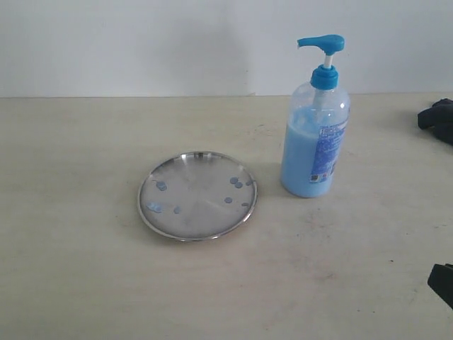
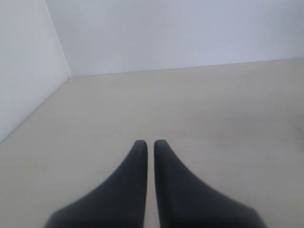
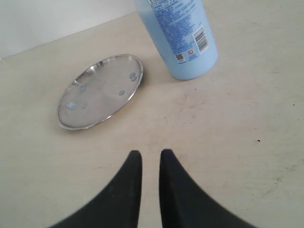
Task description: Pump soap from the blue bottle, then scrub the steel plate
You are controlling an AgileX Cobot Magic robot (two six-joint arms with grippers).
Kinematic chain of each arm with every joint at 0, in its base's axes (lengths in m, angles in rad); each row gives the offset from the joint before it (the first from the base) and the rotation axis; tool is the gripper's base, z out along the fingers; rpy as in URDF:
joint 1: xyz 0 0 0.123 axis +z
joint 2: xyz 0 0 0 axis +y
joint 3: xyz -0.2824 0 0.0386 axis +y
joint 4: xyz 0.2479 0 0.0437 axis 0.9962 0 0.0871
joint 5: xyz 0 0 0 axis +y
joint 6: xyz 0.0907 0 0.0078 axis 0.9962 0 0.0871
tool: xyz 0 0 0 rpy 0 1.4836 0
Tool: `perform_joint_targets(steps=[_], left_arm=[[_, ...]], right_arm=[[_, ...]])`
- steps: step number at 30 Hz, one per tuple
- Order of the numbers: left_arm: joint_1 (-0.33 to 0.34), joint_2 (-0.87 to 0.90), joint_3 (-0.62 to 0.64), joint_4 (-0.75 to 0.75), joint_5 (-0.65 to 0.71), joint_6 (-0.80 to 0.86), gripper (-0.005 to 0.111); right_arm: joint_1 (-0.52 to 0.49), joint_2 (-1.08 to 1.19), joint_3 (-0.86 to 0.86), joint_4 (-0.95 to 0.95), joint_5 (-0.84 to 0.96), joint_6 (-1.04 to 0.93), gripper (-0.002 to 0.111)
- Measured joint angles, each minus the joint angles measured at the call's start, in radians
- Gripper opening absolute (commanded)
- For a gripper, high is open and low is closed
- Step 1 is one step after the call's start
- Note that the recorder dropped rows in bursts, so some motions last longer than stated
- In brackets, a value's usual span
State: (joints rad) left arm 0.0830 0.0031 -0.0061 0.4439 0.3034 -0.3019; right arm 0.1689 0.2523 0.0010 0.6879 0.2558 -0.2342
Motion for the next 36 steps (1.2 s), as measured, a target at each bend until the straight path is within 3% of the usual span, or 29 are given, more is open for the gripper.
perform_joint_targets(steps=[7, 11, 14, 16, 18, 22, 36], left_arm=[[-0.032, 0.0, 0.002, -0.029, 0.013, 0.132, 0.004], [-0.032, 0.0, 0.003, -0.049, -0.055, 0.173, 0.004], [-0.032, 0.0, 0.003, -0.24, -0.093, 0.176, 0.004], [-0.032, 0.0, 0.003, -0.426, -0.038, 0.179, 0.004], [-0.032, 0.0, 0.003, -0.496, 0.012, 0.183, 0.004], [-0.019, 0.0, 0.003, -0.477, 0.042, 0.251, 0.004], [0.009, 0.0, 0.003, -0.466, 0.049, 0.254, 0.004]], right_arm=[[0.0, 0.0, 0.0, 0.0, 0.0, 0.0, 0.002], [0.0, 0.0, 0.0, 0.0, 0.0, 0.0, 0.002], [0.0, 0.0, 0.0, 0.0, 0.0, 0.0, 0.002], [0.0, 0.0, 0.0, 0.0, 0.0, 0.0, 0.002], [0.0, 0.0, 0.0, 0.0, 0.0, 0.0, 0.002], [0.0, 0.0, 0.0, 0.0, 0.0, 0.0, 0.002], [0.0, 0.0, 0.0, 0.0, 0.0, 0.0, 0.002]])
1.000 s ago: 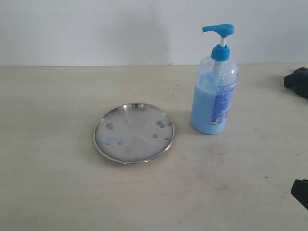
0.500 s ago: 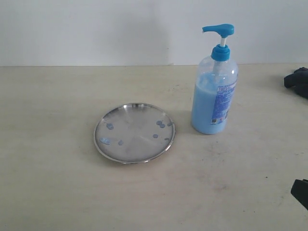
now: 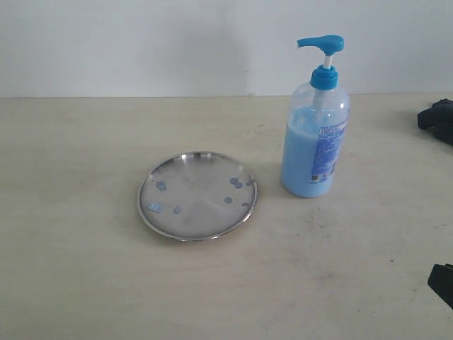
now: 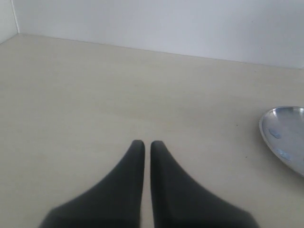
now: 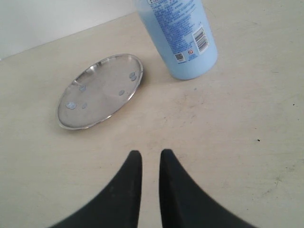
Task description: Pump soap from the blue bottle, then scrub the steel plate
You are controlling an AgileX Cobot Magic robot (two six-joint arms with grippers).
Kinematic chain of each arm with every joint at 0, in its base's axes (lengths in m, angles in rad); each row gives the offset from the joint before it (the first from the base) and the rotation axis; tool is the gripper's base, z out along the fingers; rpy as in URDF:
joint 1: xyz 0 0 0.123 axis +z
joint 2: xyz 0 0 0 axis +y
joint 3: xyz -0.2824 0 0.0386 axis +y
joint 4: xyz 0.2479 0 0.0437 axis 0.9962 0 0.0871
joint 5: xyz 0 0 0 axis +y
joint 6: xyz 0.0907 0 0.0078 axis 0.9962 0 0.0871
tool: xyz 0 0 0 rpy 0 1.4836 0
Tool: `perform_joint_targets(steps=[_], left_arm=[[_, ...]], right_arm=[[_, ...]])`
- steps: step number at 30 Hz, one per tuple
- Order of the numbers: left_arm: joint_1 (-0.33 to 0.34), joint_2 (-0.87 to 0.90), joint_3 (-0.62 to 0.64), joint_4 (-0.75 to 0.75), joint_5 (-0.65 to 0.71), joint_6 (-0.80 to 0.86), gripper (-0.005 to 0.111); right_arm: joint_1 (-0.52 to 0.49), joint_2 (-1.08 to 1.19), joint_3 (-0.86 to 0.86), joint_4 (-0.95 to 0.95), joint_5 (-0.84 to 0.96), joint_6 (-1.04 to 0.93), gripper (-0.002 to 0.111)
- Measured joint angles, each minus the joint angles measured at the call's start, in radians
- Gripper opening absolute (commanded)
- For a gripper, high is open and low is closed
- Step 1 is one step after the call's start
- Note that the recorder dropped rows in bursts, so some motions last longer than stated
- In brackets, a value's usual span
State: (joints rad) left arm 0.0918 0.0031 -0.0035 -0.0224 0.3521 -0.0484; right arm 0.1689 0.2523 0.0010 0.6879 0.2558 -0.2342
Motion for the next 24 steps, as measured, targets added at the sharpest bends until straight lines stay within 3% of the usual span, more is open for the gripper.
perform_joint_targets(steps=[11, 14, 16, 19, 24], left_arm=[[0.0, 0.0, 0.0, 0.0, 0.0, 0.0, 0.004], [0.0, 0.0, 0.0, 0.0, 0.0, 0.0, 0.004], [0.0, 0.0, 0.0, 0.002, 0.002, 0.0, 0.004], [0.0, 0.0, 0.0, 0.002, -0.004, 0.0, 0.004], [0.0, 0.0, 0.0, 0.002, -0.009, 0.0, 0.004]], right_arm=[[-0.006, -0.022, 0.0, 0.0, 0.007, 0.0, 0.002], [-0.099, -0.185, 0.0, -0.023, -0.004, -0.008, 0.002], [-0.173, -0.242, 0.0, -0.025, -0.12, -0.118, 0.002], [-0.202, -0.245, 0.0, -0.029, -0.286, -0.234, 0.002], [-0.203, -0.248, 0.0, -0.128, -0.439, -0.214, 0.002]])
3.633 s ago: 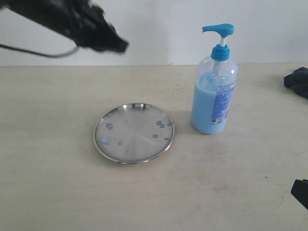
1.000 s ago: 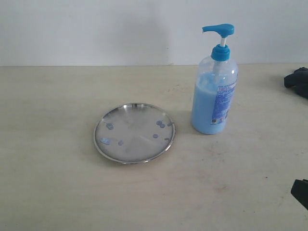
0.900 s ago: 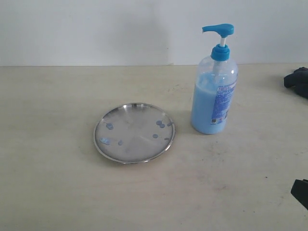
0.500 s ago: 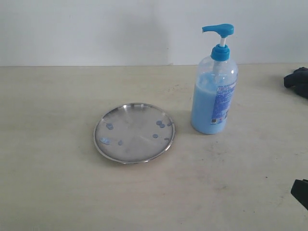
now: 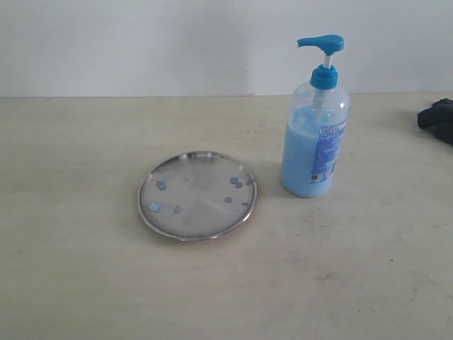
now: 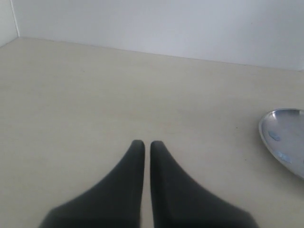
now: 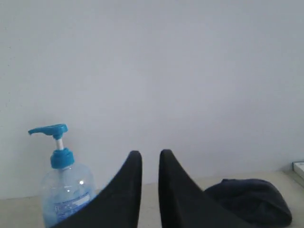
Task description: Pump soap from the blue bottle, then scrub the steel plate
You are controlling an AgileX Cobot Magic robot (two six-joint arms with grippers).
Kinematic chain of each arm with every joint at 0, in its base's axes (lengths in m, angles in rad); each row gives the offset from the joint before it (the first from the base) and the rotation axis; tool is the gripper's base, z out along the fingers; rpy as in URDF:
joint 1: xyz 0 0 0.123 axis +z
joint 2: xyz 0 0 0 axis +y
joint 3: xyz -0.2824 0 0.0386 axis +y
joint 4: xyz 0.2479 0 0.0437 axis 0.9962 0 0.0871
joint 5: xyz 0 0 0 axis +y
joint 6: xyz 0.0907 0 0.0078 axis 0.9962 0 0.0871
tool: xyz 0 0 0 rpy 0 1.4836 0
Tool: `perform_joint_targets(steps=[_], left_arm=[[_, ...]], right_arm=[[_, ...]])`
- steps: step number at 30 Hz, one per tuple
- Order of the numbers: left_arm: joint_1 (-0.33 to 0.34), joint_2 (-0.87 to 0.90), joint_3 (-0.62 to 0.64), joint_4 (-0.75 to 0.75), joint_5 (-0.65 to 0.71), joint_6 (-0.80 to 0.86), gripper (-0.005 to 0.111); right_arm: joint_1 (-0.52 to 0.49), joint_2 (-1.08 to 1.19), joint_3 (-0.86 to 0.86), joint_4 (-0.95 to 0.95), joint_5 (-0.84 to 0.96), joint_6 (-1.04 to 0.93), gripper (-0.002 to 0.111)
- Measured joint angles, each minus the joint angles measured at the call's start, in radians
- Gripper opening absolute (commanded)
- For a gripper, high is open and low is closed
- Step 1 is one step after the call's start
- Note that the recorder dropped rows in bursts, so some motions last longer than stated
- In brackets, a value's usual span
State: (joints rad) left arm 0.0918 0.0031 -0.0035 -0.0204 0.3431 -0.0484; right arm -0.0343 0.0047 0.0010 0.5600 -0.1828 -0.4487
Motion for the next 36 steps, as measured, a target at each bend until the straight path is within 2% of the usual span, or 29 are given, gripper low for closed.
perform_joint_targets(steps=[2, 3, 6, 11, 13, 14, 17, 36], left_arm=[[0.0, 0.0, 0.0, 0.002, 0.0, 0.0, 0.004], [0.0, 0.0, 0.0, 0.002, 0.0, 0.0, 0.004], [0.0, 0.0, 0.0, 0.002, 0.0, 0.0, 0.004], [0.0, 0.0, 0.0, 0.002, 0.0, 0.0, 0.004], [0.0, 0.0, 0.0, 0.002, 0.0, 0.0, 0.004], [0.0, 0.0, 0.0, 0.002, 0.0, 0.0, 0.004], [0.0, 0.0, 0.0, 0.002, 0.0, 0.0, 0.004], [0.0, 0.0, 0.0, 0.002, 0.0, 0.0, 0.004]], right_arm=[[-0.002, 0.0, 0.0, -0.307, 0.072, 0.312, 0.002], [-0.002, 0.0, 0.0, -0.531, 0.197, 0.571, 0.002], [0.004, 0.0, 0.0, -0.721, 0.412, 0.739, 0.002], [0.02, 0.0, 0.0, -0.715, 0.506, 0.632, 0.002], [0.021, 0.0, 0.0, -0.6, 0.506, 0.595, 0.002], [0.021, 0.0, 0.0, -0.52, 0.506, 0.488, 0.002], [0.019, 0.0, 0.0, -0.482, 0.506, 0.344, 0.002], [0.013, 0.0, 0.0, -0.448, 0.506, 0.331, 0.002]])
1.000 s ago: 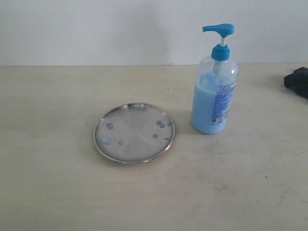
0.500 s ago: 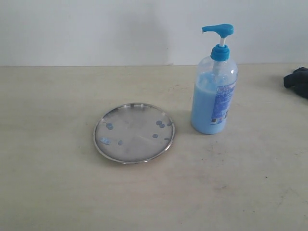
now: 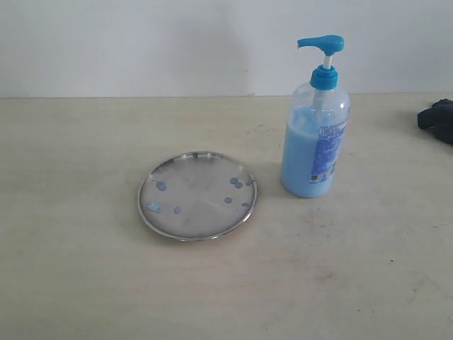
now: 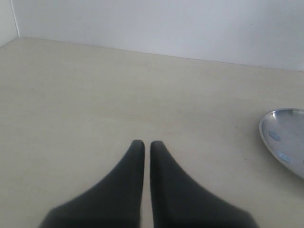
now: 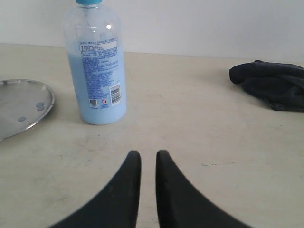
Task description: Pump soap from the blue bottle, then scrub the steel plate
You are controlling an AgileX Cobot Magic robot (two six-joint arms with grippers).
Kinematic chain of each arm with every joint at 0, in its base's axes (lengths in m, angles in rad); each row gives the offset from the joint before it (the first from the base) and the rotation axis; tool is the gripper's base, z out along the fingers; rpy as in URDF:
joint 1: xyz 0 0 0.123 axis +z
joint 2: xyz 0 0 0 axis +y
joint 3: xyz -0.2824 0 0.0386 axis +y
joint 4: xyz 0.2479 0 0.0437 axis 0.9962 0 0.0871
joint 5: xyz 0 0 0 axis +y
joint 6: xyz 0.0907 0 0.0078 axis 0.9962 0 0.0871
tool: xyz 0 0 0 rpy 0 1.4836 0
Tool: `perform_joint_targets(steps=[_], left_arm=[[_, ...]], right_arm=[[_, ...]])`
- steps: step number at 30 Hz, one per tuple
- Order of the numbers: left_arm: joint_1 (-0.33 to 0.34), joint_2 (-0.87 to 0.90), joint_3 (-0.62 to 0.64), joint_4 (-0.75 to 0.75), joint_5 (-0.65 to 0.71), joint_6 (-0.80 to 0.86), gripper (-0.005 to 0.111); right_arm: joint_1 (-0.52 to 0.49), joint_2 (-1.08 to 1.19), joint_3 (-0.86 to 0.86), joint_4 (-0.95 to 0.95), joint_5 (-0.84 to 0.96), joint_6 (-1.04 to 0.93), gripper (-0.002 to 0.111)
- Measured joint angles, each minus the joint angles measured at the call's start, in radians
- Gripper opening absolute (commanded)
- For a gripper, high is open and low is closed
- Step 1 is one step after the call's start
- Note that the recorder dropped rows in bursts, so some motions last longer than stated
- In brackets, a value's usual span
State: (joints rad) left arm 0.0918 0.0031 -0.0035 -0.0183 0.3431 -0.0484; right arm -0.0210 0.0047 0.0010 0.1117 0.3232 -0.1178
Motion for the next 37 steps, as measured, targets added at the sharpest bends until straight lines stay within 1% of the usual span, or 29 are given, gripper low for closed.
perform_joint_targets(steps=[37], left_arm=[[0.0, 0.0, 0.0, 0.0, 0.0, 0.0, 0.004]], right_arm=[[0.0, 0.0, 0.0, 0.016, 0.006, 0.002, 0.002]])
